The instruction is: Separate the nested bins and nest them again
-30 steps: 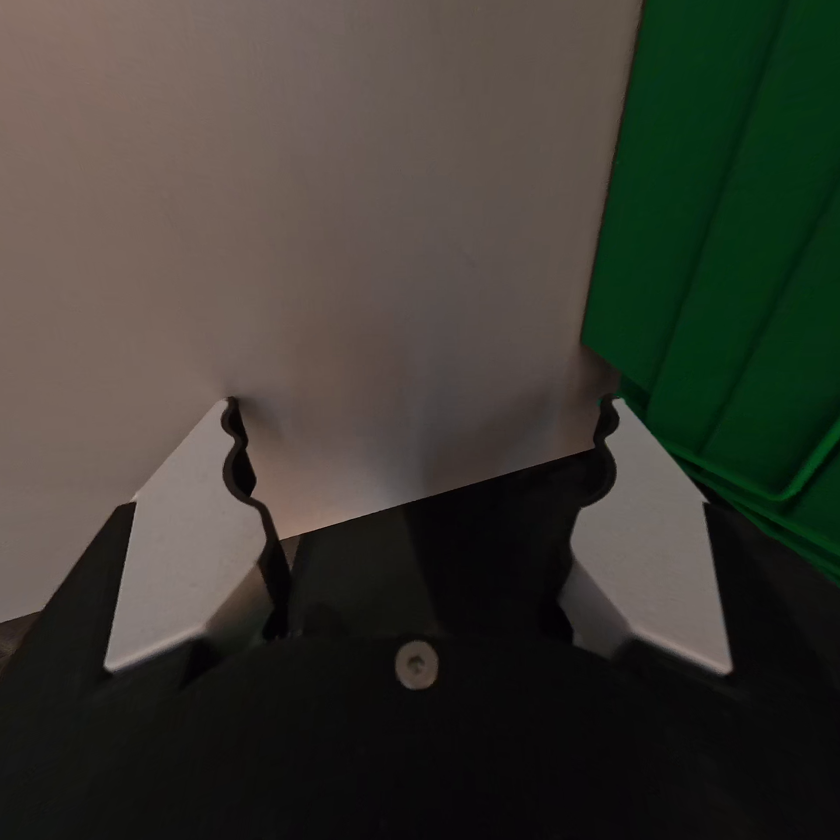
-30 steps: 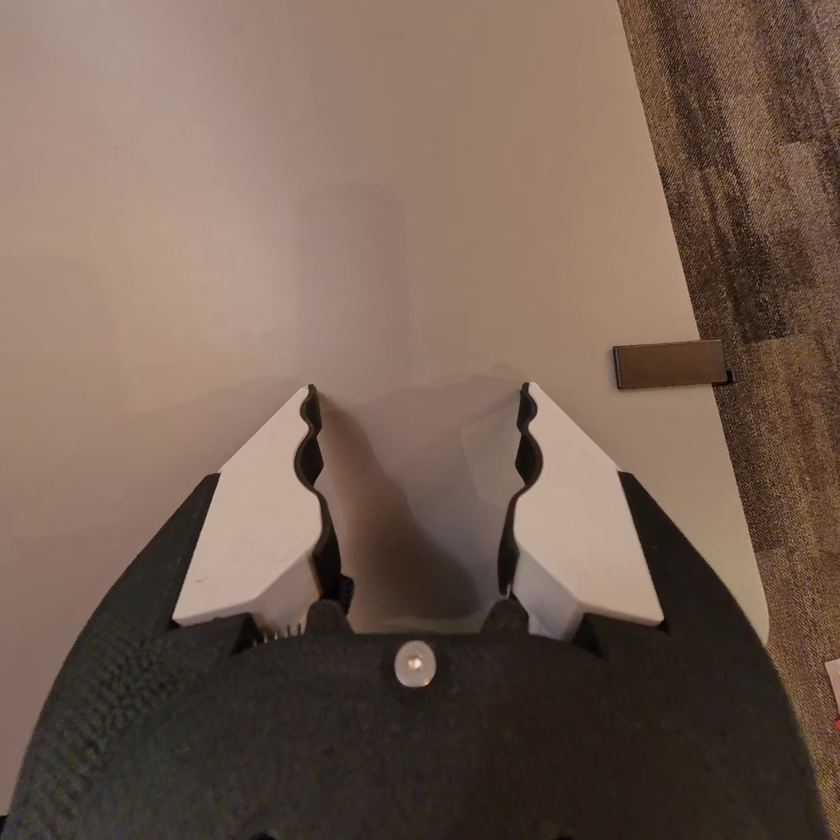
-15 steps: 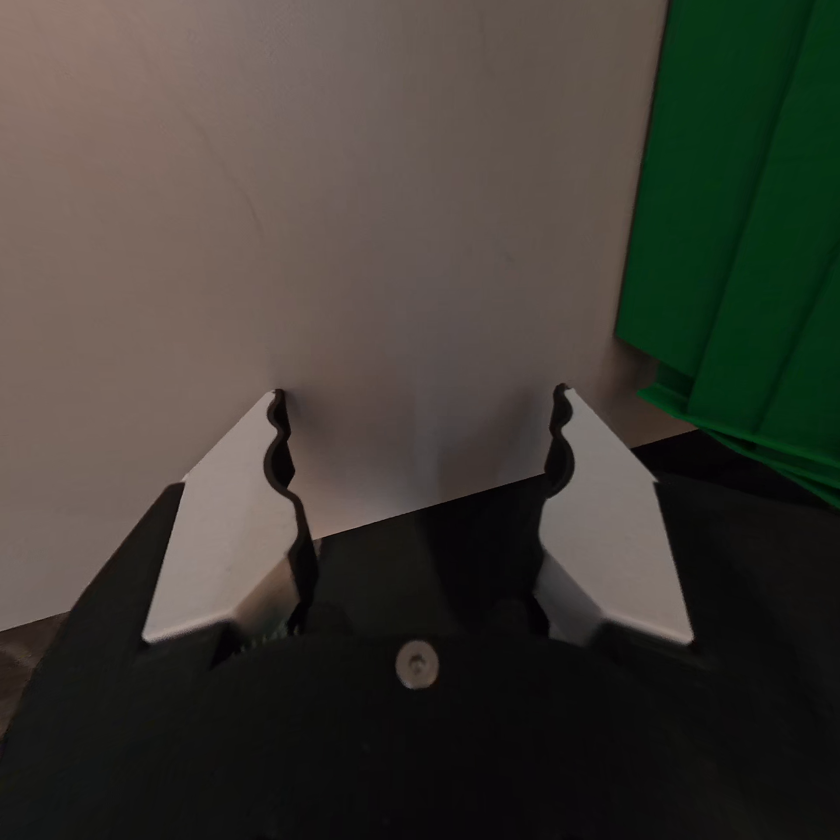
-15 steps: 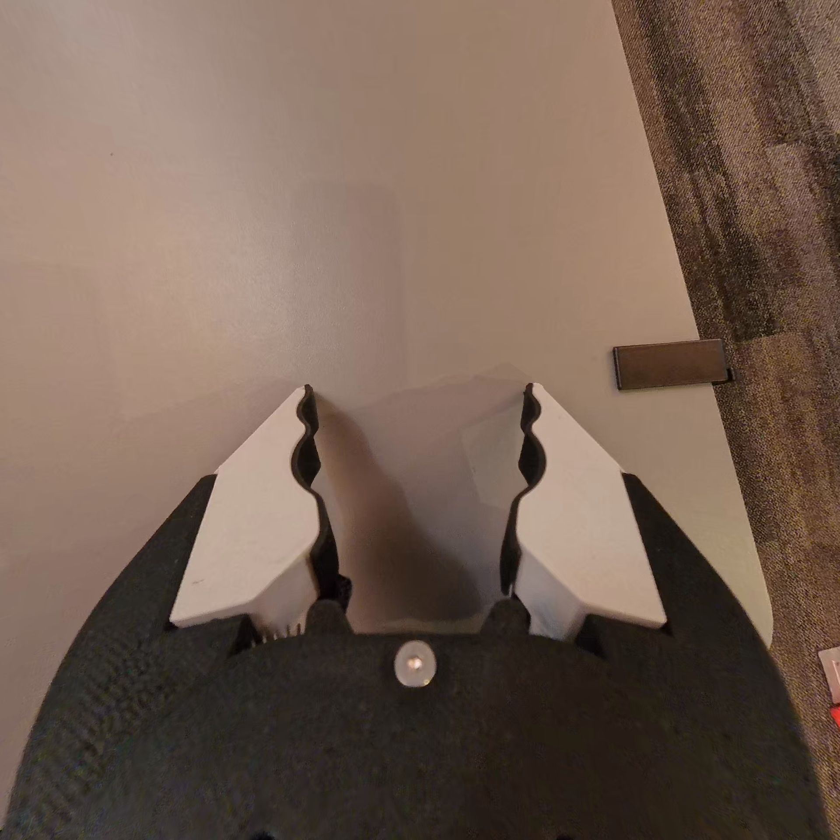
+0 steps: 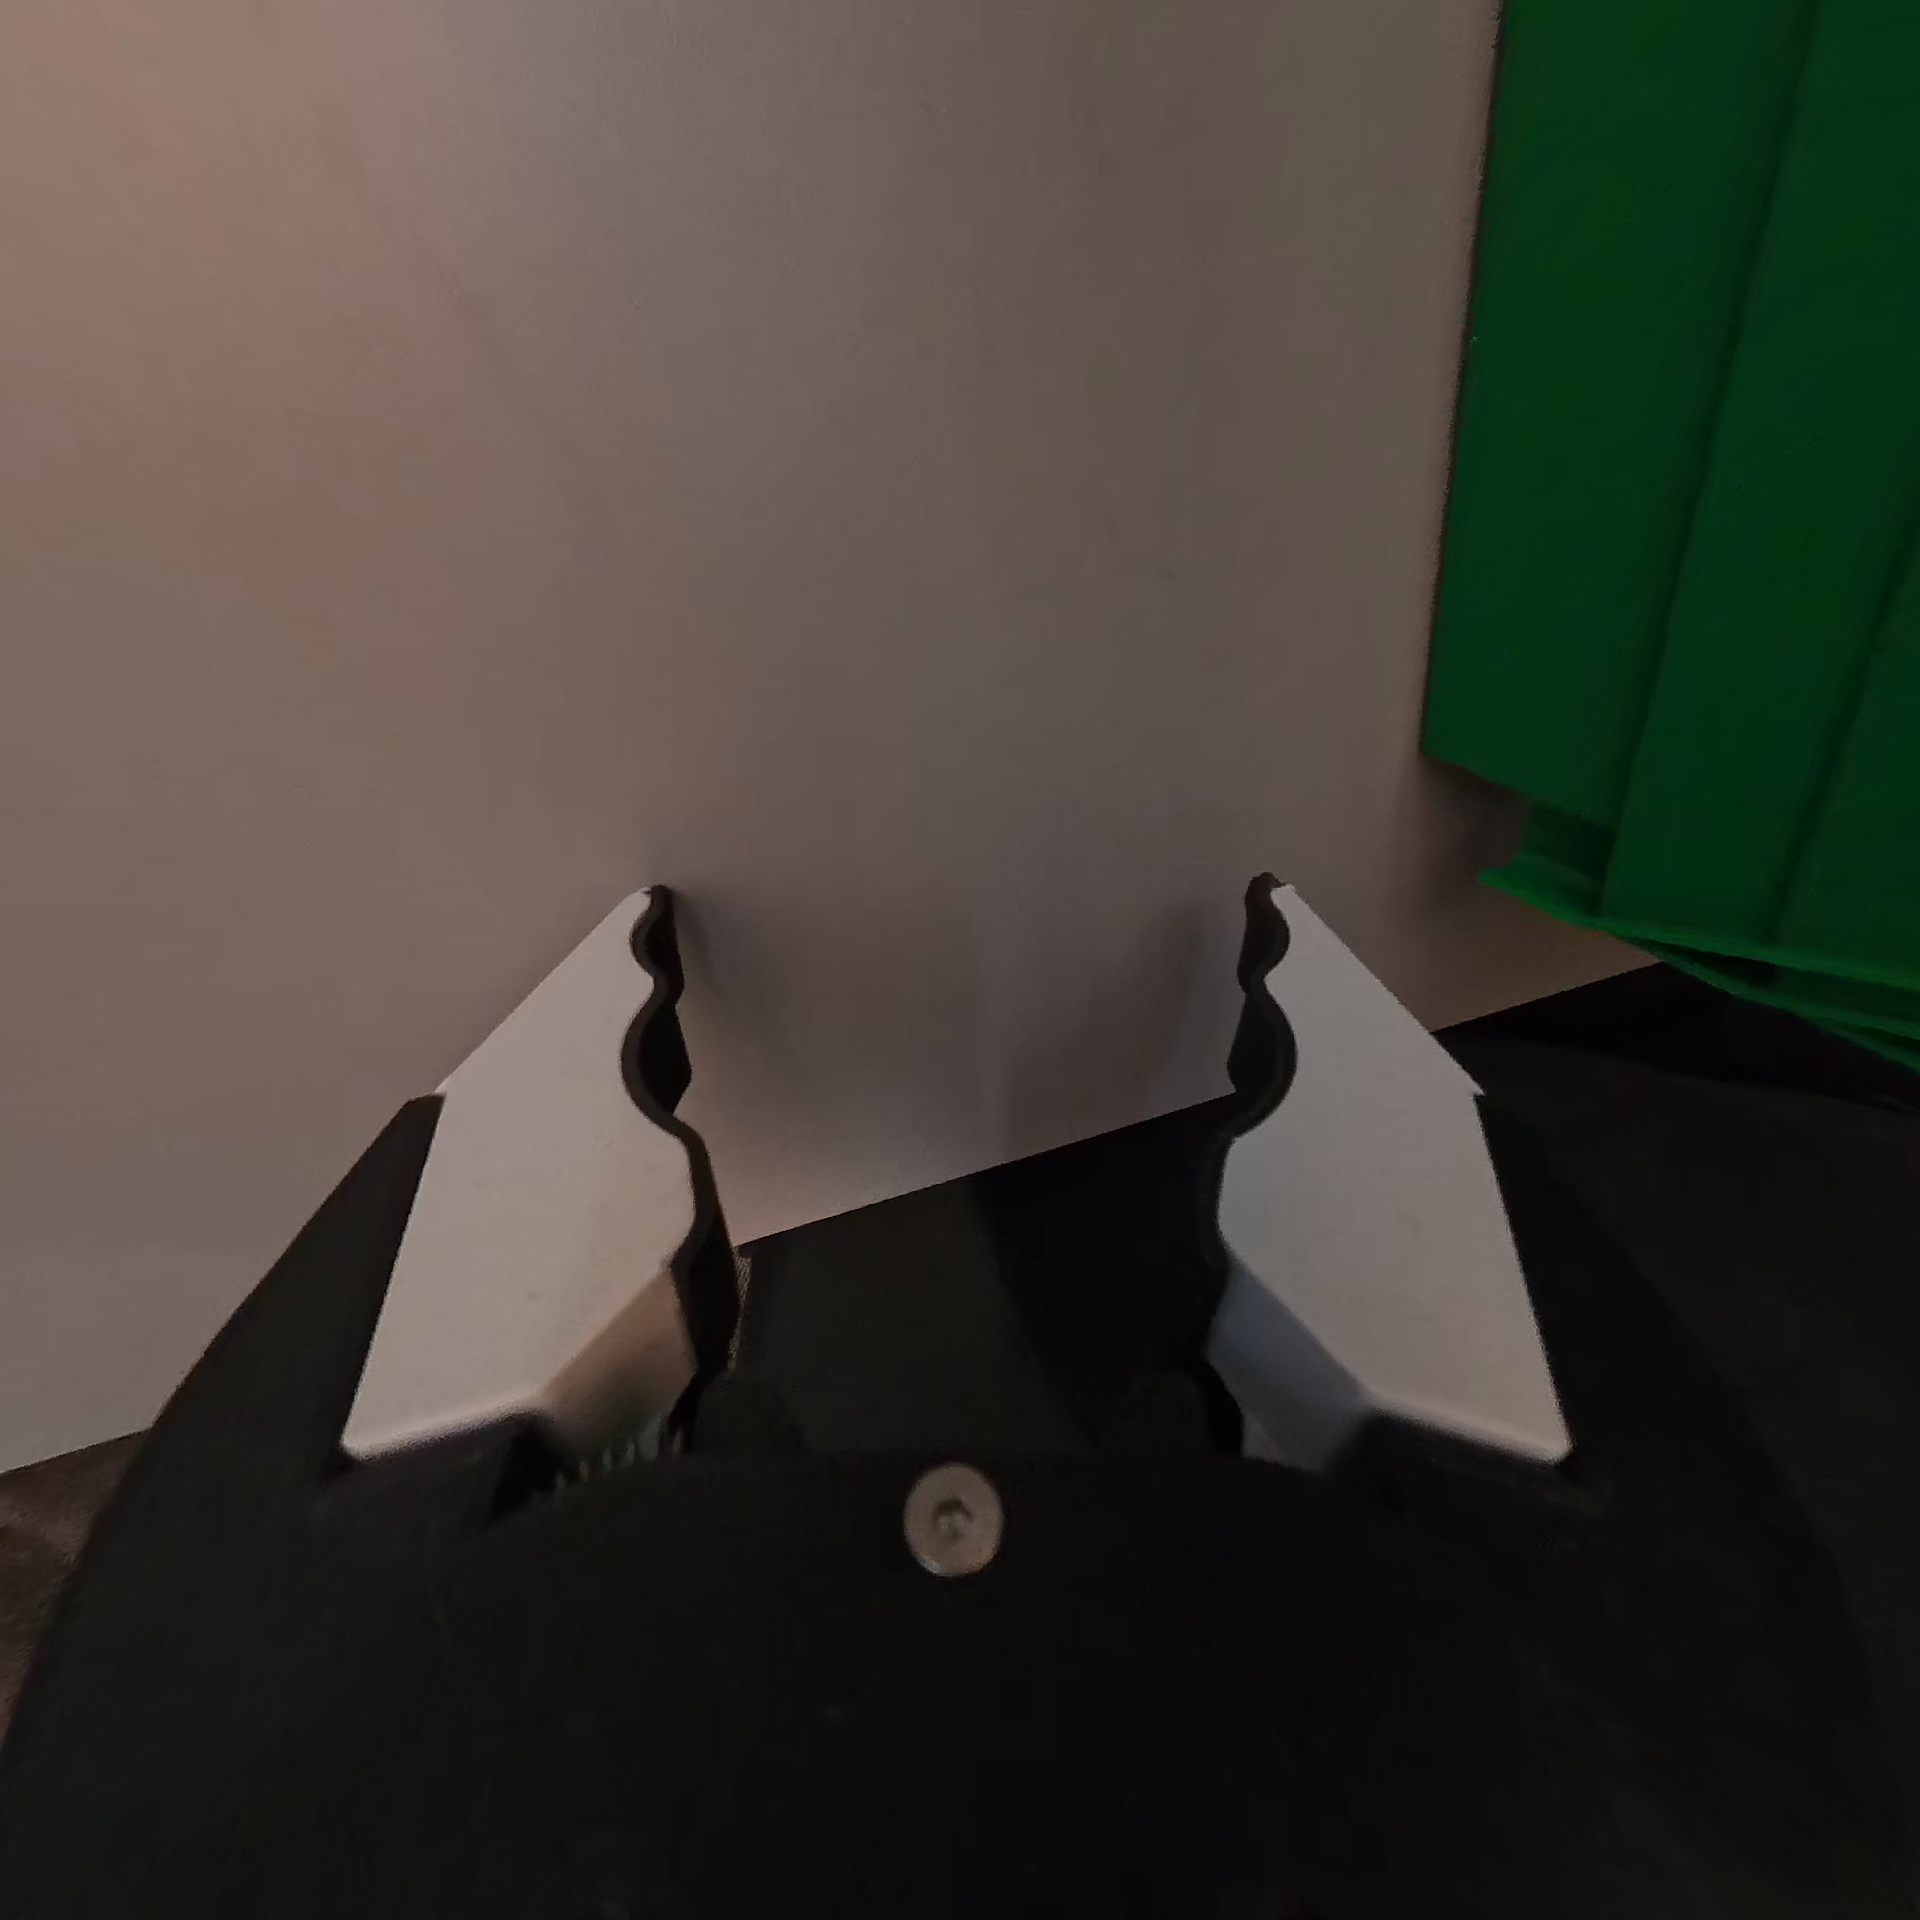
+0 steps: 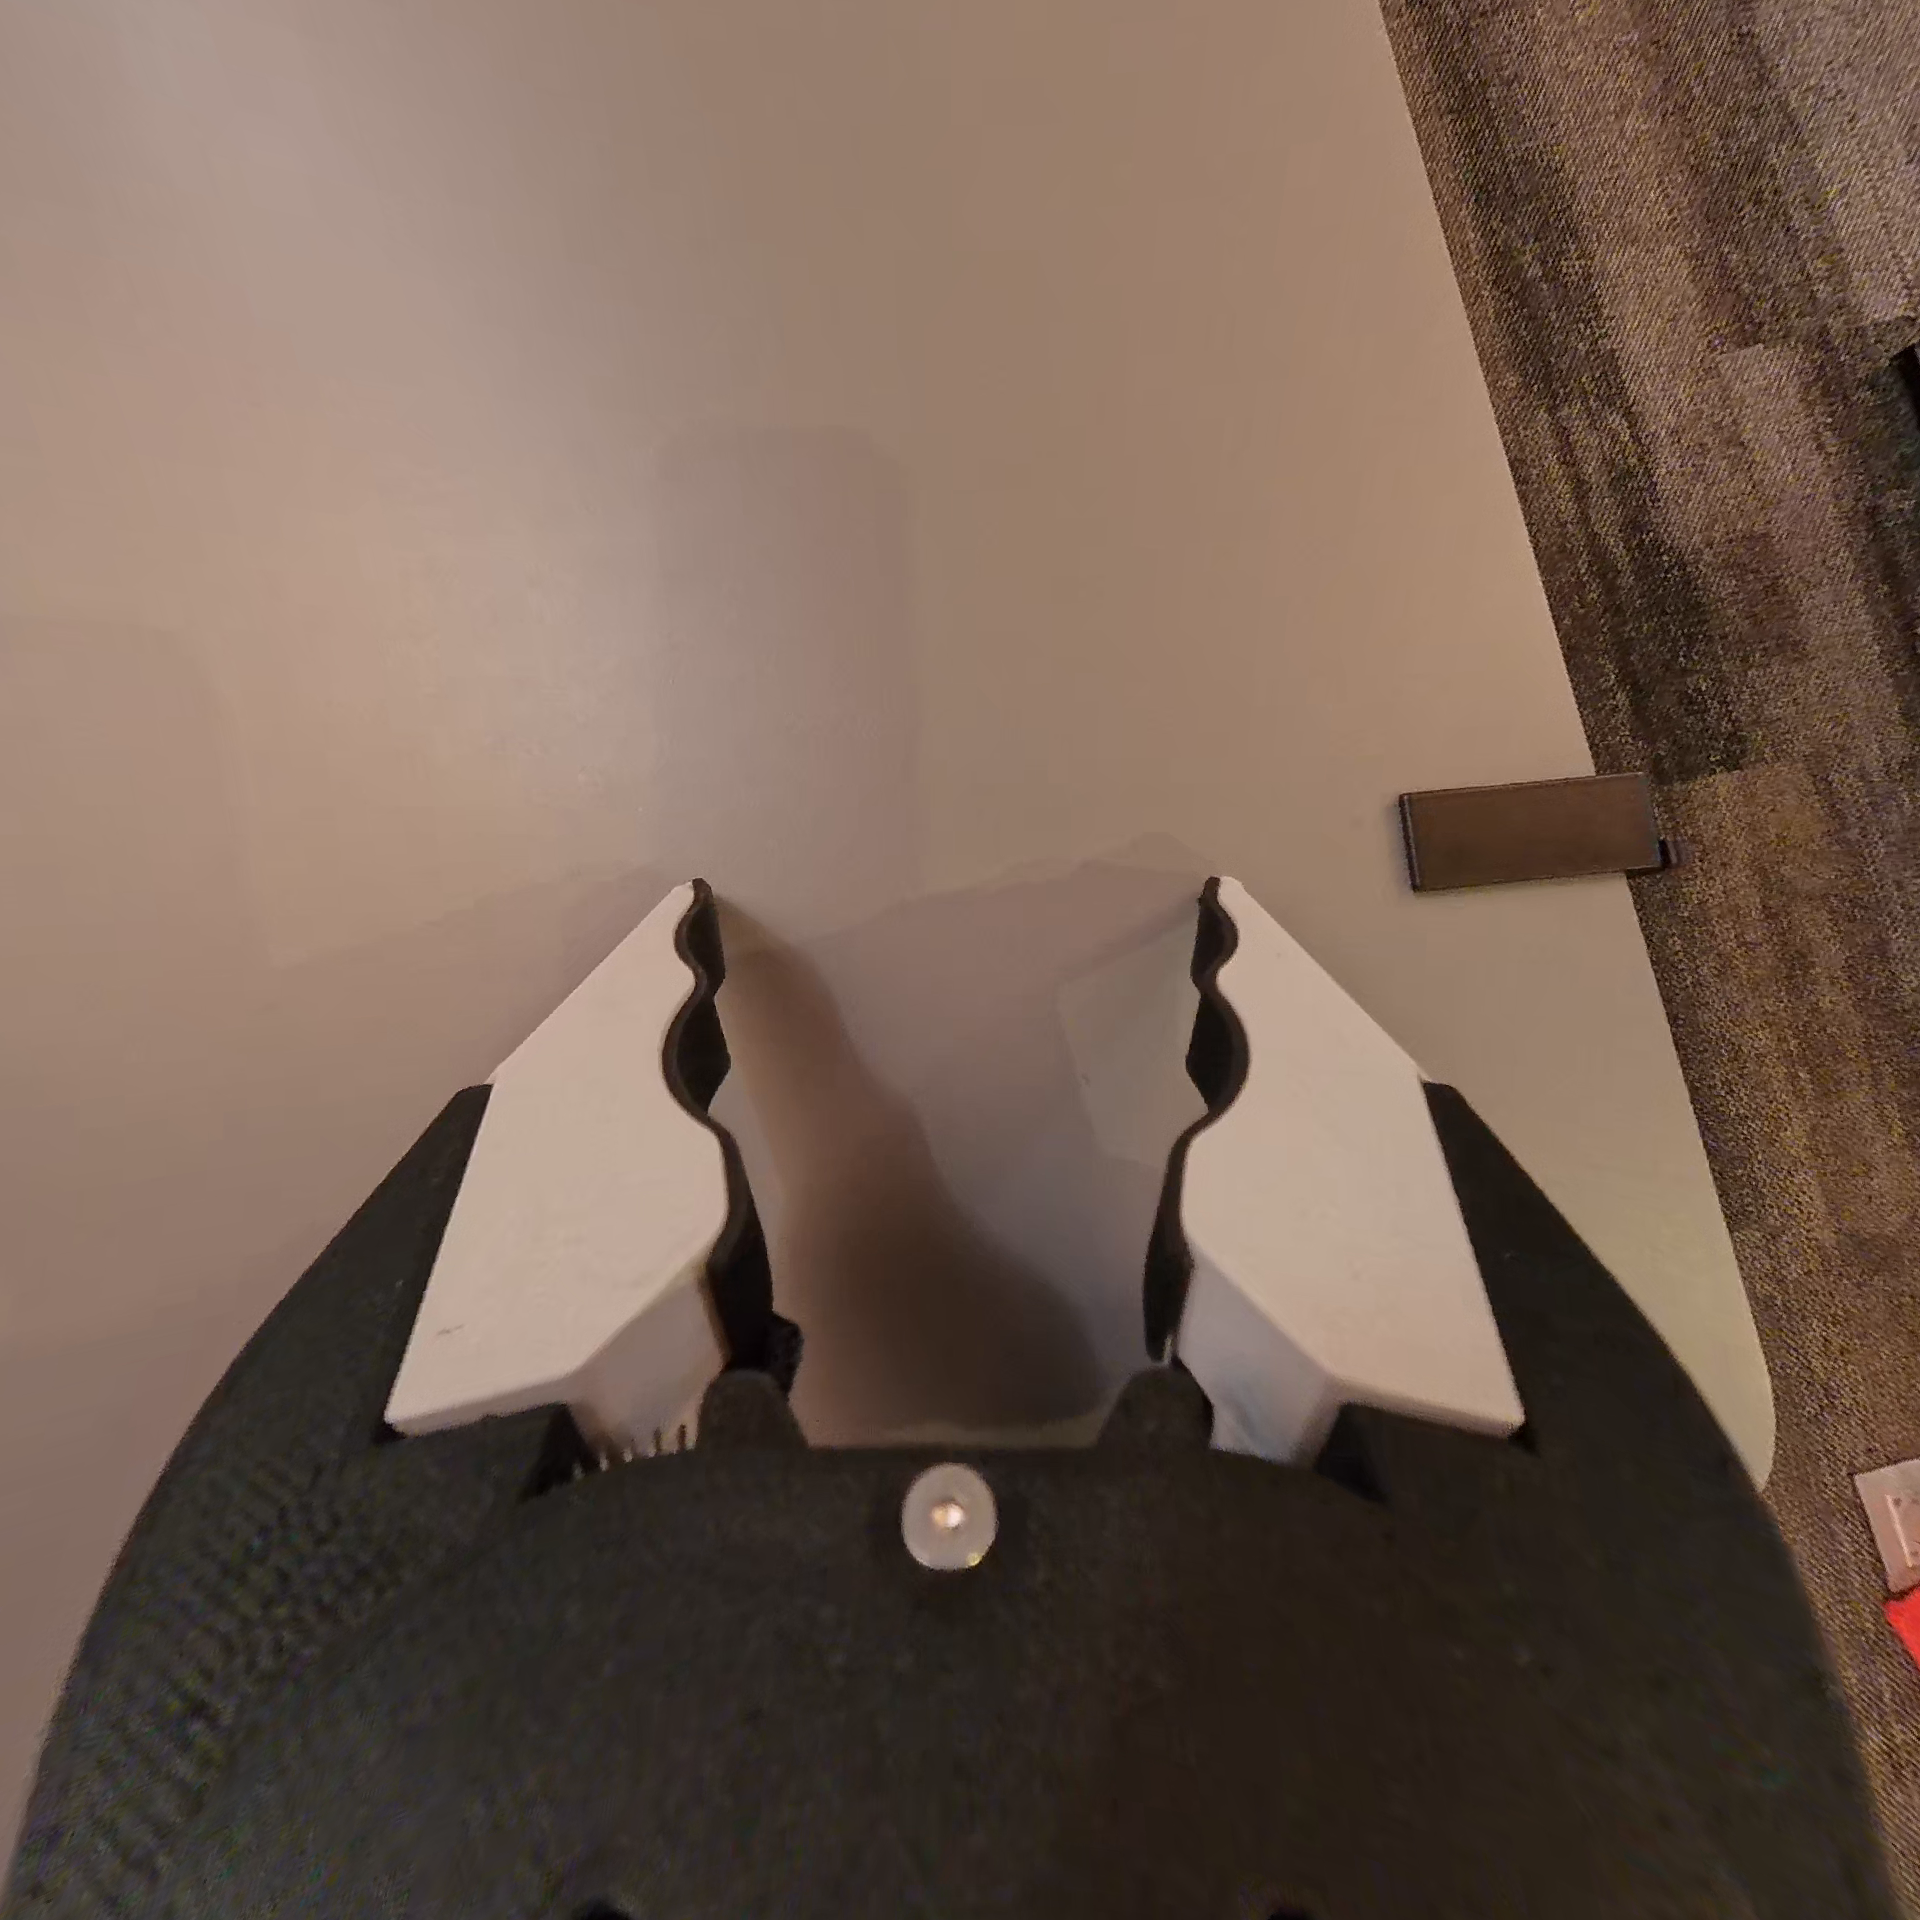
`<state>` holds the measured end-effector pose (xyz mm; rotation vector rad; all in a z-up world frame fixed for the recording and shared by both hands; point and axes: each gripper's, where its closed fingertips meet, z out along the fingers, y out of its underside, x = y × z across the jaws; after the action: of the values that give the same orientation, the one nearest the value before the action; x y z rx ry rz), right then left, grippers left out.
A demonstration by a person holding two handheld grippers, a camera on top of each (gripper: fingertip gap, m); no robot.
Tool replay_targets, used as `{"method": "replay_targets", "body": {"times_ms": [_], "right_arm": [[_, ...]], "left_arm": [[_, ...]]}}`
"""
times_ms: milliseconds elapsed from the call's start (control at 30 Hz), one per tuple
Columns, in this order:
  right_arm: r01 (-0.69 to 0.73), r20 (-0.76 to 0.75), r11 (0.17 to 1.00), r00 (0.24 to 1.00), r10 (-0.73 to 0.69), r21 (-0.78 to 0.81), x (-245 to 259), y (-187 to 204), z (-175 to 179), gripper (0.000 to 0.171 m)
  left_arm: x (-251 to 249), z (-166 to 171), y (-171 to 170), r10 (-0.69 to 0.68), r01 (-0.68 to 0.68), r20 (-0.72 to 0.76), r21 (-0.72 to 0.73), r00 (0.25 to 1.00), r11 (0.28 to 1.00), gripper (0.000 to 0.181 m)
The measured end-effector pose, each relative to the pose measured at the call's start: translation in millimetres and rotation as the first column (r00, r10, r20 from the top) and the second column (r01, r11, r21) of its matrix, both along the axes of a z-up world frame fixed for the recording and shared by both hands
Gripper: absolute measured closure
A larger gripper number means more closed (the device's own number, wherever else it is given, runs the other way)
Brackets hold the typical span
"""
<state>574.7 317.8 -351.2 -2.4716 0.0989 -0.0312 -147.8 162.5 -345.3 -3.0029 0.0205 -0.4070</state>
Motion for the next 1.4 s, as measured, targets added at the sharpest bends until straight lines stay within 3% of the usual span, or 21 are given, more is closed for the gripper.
{"method": "replay_targets", "body": {"times_ms": [267, 667, 767, 933, 1133, 1400], "right_arm": [[-0.001, 0.001, 1.000, 1.000, 0.001, -0.001, 0, 0, 10, 0.080], [-0.006, 0.001, 1.000, 1.000, 0.006, -0.001, 0, 1, 25, 0.080], [-0.024, -0.002, 1.000, 1.000, 0.024, -0.010, 0, 0, 29, 0.080], [-0.035, -0.006, 0.999, 0.999, 0.035, -0.022, 0, -1, 35, 0.081], [-0.032, -0.004, 0.999, 0.999, 0.032, -0.016, 0, -1, 43, 0.081], [-0.042, -0.003, 0.999, 0.999, 0.042, -0.014, 1, -2, 53, 0.081]], "left_arm": [[-4, 10, 0, 0.010, -0.010, -0.004, 0.038, 1.000, 0.999, 0.083], [-1, 27, 2, 0.048, -0.048, 0.006, 0.072, 0.999, 0.996, 0.077], [10, 35, 9, 0.068, -0.078, 0.085, 0.119, 0.994, 0.990, 0.056], [16, 40, 10, 0.027, -0.034, 0.066, 0.106, 0.997, 0.994, 0.049], [10, 53, 22, 0.124, -0.145, 0.132, 0.160, 0.983, 0.976, 0.064], [7, 62, 24, 0.109, -0.131, 0.116, 0.210, 0.987, 0.969, 0.073]]}}
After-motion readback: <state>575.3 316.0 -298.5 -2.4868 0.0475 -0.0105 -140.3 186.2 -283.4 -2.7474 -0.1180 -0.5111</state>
